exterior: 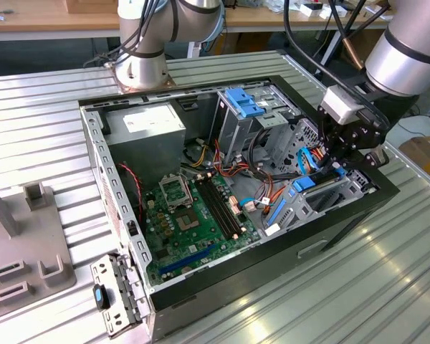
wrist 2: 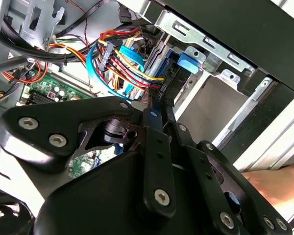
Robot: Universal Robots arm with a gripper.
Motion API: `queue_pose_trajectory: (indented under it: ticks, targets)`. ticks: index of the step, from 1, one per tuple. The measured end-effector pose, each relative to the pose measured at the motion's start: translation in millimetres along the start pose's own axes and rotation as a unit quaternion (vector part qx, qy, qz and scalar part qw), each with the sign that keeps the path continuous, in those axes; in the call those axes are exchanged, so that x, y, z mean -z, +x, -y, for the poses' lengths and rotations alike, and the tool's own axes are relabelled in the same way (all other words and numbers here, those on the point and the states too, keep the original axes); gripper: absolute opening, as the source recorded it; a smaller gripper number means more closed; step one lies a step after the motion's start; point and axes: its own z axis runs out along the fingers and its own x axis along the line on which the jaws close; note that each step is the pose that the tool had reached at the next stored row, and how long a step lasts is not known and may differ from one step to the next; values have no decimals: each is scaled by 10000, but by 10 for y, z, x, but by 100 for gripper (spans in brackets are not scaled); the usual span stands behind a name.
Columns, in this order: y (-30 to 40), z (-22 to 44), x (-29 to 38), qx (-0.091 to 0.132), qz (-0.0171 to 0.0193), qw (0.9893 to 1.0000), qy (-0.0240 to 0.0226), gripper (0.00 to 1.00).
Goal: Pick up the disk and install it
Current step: 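Insert the first disk wire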
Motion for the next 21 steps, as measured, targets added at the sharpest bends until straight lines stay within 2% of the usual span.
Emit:
queue_pose_trajectory:
  ticks: [21]
  targets:
    - [10, 11, -33, 63, 3, 10000, -2, 16]
